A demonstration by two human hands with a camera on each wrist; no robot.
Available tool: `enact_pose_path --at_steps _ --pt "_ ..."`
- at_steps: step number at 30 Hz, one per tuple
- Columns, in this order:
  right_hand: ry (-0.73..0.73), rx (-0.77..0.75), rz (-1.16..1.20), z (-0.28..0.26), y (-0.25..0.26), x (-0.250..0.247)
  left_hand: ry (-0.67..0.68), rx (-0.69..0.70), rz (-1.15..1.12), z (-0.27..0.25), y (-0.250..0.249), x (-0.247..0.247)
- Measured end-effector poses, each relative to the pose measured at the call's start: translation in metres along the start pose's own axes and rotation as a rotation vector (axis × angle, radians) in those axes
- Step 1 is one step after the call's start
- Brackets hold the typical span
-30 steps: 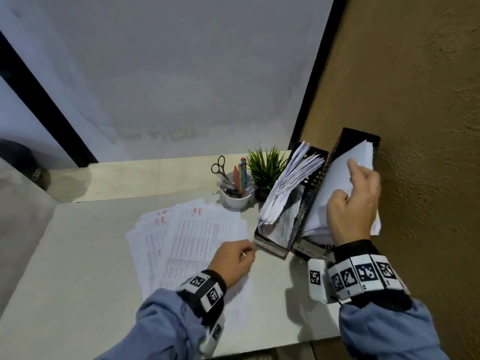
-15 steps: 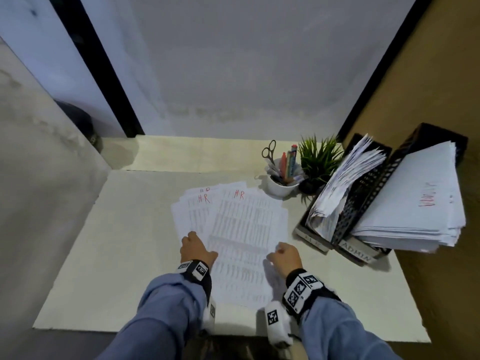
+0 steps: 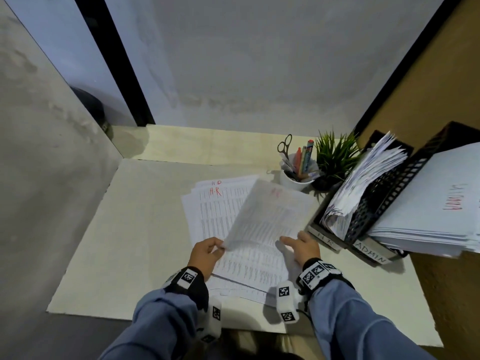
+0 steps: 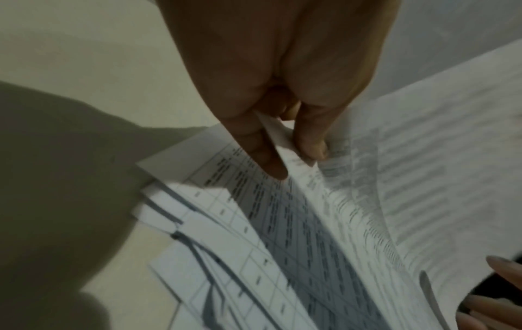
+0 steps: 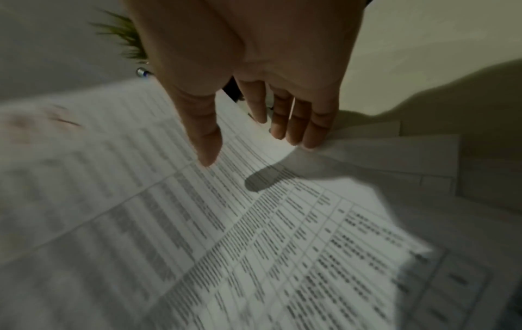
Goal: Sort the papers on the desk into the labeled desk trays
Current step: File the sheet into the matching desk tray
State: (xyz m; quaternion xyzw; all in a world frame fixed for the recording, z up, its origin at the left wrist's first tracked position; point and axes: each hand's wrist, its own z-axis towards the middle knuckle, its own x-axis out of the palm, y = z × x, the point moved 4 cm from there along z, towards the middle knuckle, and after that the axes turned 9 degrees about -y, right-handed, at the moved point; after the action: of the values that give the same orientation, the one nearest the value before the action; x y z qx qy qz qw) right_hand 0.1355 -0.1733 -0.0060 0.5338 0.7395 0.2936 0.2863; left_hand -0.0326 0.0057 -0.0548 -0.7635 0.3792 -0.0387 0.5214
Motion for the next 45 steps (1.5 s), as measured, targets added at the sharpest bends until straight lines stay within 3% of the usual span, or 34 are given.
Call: enact_pose_path --at_steps 4,8,10,13,15,18,21,28,37,42,45 --pt "-0.077 -0.014 0.081 0.012 0.004 -0.004 0.105 -0.093 -0.087 -0.004 -0.002 0.002" --pt "-0.045 -0.009 0.108 0.015 0.006 -0.001 0.029 -0.1 -0.043 0.006 -0.002 -0.003" --pt "-0.005 0.013 0.162 0.015 0.0 0.001 -0.064 -0.109 0.004 0.01 -0.006 -0.008" --pt "0.04 0.083 0.239 0.02 -0.014 0.003 -0.355 -0.105 0.12 0.018 -0.013 -0.025" --pt "0.04 0.088 0.227 0.02 -0.015 0.002 -0.409 -0.165 0.136 0.027 -0.01 -0.029" --pt "0.017 0.071 0.122 0.021 -0.023 0.0 -0.387 -0.246 0.145 0.036 -0.008 -0.029" --pt "-0.029 0.057 0.099 0.024 -0.031 -0.003 -0.357 -0.243 0.137 0.039 -0.011 -0.027" --pt "0.011 0.057 0.198 0.03 -0.036 -0.001 -0.335 0.03 0.221 0.039 -0.014 -0.03" --pt "0.006 0.008 0.229 0.034 -0.034 0.001 -0.405 0.151 0.224 0.025 -0.017 -0.051" --pt "-0.007 0.06 0.214 0.034 -0.036 0.002 -0.406 0.153 -0.005 0.014 -0.024 -0.049" --pt "-0.016 -0.004 0.035 0.032 -0.025 0.001 -0.376 0.082 -0.139 0.02 -0.016 -0.04"
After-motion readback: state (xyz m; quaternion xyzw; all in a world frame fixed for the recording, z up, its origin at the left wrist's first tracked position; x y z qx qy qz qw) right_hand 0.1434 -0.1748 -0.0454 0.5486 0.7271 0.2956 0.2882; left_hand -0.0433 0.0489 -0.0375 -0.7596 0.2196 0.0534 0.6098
